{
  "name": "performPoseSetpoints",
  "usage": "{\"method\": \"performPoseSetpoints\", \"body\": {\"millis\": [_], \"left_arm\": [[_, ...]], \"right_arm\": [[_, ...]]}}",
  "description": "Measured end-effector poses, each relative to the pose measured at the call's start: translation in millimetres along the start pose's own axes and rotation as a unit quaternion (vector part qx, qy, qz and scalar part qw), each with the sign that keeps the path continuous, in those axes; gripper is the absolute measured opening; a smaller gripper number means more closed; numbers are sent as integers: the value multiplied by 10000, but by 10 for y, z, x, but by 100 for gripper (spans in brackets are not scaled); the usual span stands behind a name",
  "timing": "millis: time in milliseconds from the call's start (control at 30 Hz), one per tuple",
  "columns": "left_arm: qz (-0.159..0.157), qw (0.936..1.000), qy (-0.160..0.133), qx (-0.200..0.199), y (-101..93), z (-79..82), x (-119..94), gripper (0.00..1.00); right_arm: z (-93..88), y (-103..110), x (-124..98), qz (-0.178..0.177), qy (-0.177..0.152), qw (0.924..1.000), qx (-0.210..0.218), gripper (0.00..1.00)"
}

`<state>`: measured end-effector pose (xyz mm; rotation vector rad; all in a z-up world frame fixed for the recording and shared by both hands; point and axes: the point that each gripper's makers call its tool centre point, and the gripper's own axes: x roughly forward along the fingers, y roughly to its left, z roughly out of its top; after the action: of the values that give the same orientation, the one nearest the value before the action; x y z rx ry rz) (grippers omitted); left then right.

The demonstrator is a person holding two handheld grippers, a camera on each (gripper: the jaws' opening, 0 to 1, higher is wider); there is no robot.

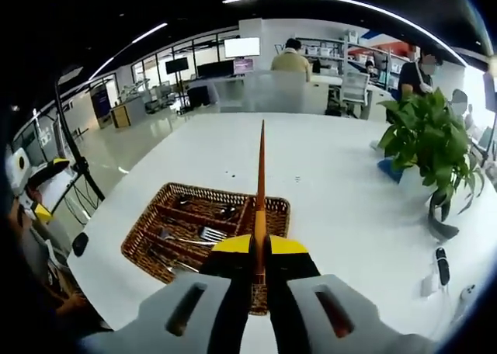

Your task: Arrange the knives, forks, and spoons in their matching storage slots by inserting each utensil handle-first until every utensil is classified and aligned in the correct compartment

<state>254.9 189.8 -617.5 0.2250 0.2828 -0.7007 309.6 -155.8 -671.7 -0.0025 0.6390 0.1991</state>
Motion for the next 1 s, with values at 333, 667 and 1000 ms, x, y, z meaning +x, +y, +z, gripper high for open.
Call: {"method": "performPoseSetpoints", "body": {"millis": [333,667,1000], "left_arm": [[49,10000,-34,54,20,-10,-36,100],[15,9999,-21,117,42,-10,-82,100],[39,9998,-73,161,67,-19,-199,100]], "right_arm": [[-321,42,236,-128,106,9998,60,2],[-744,48,458,-281,439,9986,84,2],[-949,45,550,-400,714,9966,90,2]]}}
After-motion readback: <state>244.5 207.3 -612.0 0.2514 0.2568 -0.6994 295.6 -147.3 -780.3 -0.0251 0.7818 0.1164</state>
